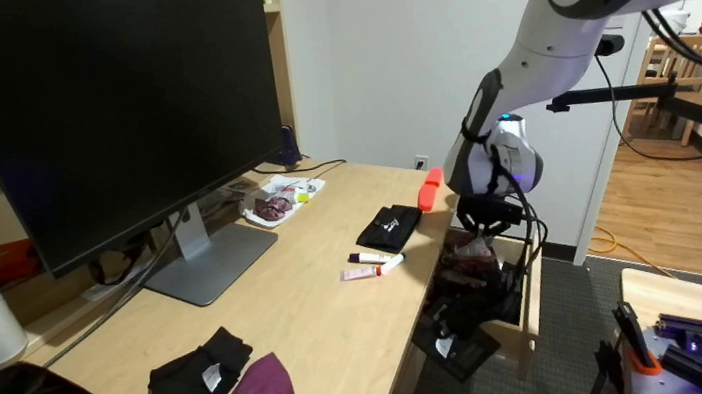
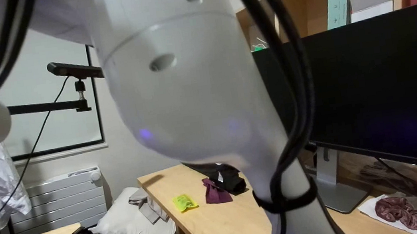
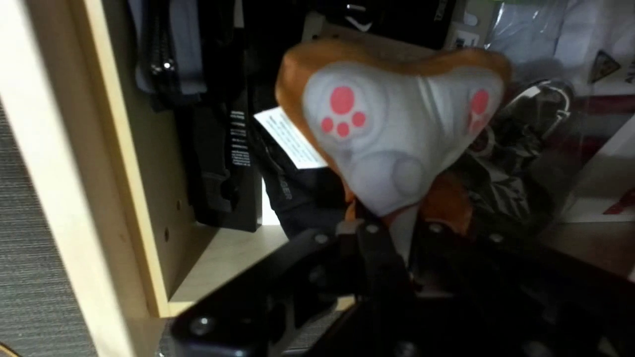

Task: Remove the plush toy from the drawer on the right and put it on the desk

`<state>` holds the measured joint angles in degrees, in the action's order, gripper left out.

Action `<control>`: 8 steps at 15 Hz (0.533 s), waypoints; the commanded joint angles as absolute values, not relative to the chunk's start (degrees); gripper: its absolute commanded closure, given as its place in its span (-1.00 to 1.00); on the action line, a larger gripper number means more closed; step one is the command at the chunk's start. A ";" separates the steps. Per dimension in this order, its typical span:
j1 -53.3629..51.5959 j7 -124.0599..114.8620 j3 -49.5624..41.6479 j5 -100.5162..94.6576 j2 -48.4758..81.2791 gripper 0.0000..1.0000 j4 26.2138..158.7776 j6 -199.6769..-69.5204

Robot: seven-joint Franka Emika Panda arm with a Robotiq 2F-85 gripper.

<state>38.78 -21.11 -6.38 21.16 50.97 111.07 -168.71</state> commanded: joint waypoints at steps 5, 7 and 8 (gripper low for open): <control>38.22 -10.58 -9.00 21.04 29.94 0.82 128.53 -160.78; 38.54 -6.41 -8.42 21.14 24.84 0.82 133.54 -159.92; 38.76 -4.14 -7.84 21.30 22.88 0.82 135.25 -159.31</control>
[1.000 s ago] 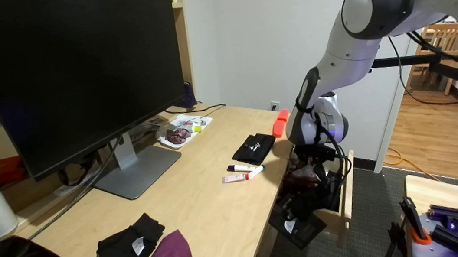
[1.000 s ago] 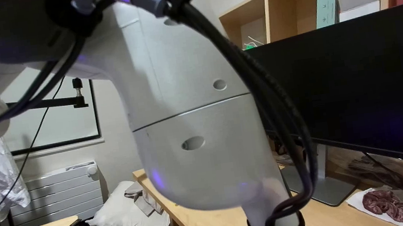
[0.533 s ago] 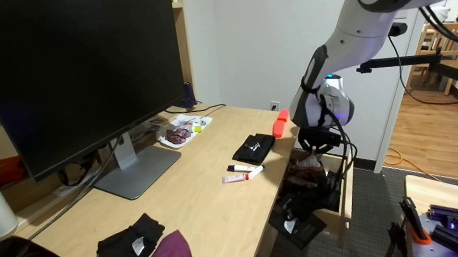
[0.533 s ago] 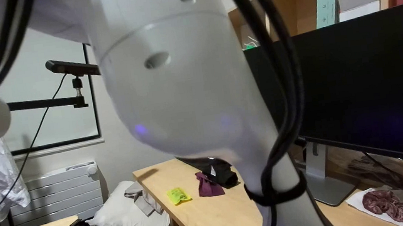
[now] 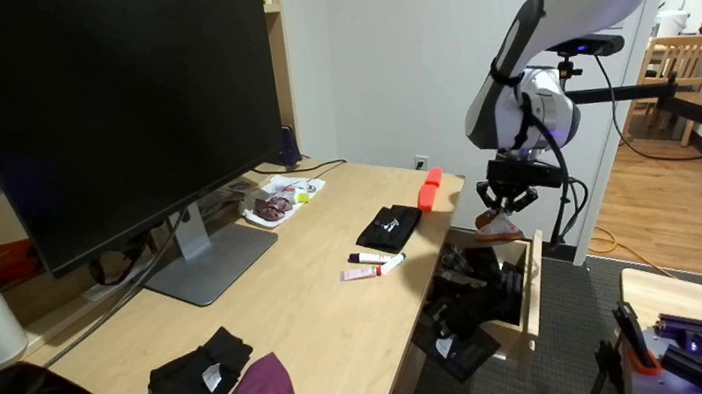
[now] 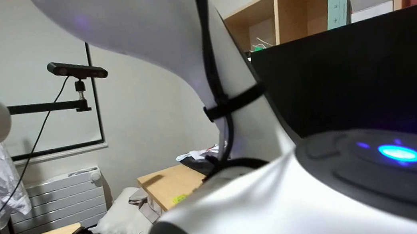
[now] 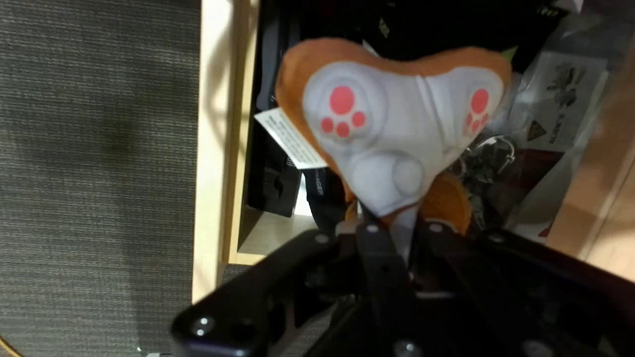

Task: Remove the plush toy from the drawer on the right and put it on the desk

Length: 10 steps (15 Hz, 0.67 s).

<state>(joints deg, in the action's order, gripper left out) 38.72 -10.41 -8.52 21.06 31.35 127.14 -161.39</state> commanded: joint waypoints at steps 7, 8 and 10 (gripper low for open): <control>29.93 0.78 -10.70 16.75 11.83 0.82 147.02 -152.67; 28.16 0.69 -10.89 16.60 10.41 0.82 148.47 -152.78; 24.32 -1.28 -12.36 14.61 8.57 0.82 150.01 -152.28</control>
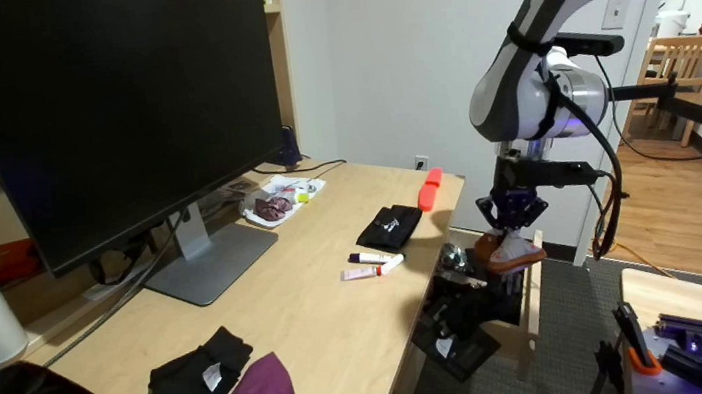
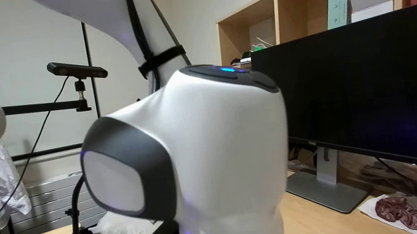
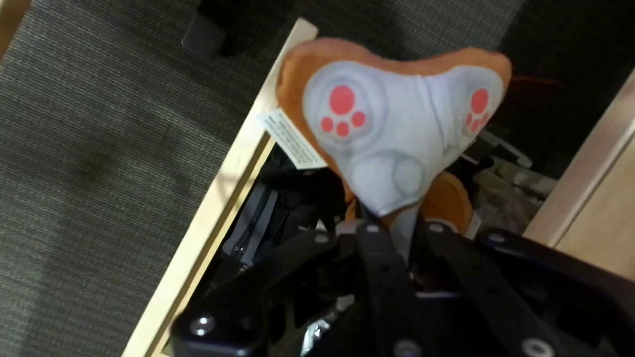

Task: Remove the plush toy from the drawer on the right and put it on the desk

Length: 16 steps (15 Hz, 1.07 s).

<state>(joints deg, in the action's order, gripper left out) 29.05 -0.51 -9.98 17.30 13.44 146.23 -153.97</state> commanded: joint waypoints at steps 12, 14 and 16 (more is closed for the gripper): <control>20.35 12.52 -6.89 25.49 7.34 0.82 151.24 -153.19; 18.08 15.00 -4.65 26.19 6.08 0.82 151.94 -153.36; 15.75 17.42 -2.56 27.09 4.97 0.82 151.56 -151.45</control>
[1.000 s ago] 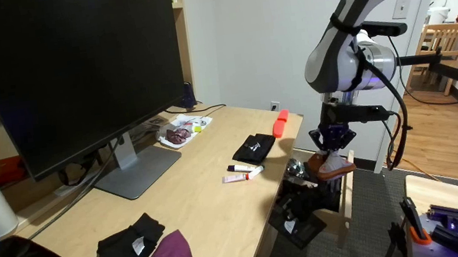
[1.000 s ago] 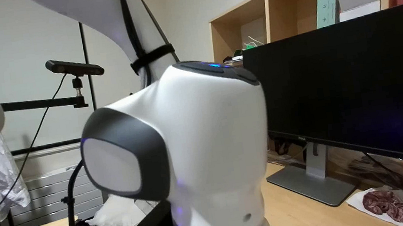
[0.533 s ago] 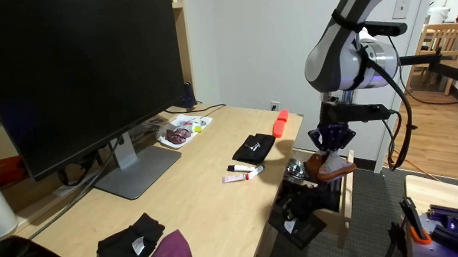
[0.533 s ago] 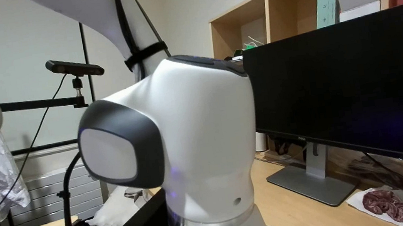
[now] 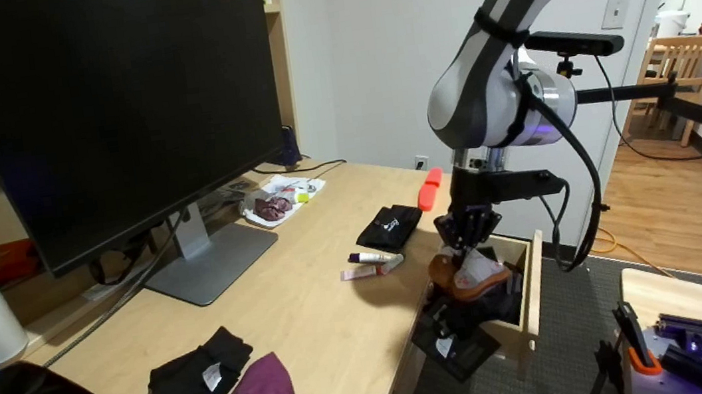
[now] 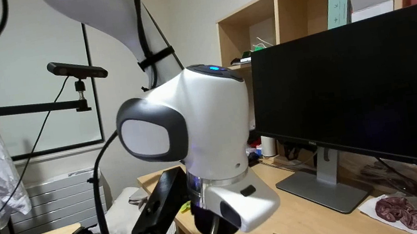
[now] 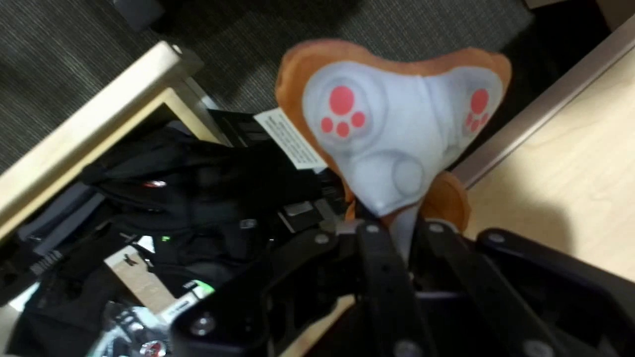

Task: Remove the plush toy from the drawer on the right and put it on the desk

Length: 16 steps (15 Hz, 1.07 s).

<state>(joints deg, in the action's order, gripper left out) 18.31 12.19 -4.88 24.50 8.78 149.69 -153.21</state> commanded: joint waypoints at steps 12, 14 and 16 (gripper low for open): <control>7.71 22.31 -1.13 29.73 4.85 0.82 148.75 -151.89; 7.59 28.55 -0.16 33.02 6.75 0.82 146.85 -151.54; 7.29 32.94 1.04 35.06 9.35 0.82 144.52 -151.86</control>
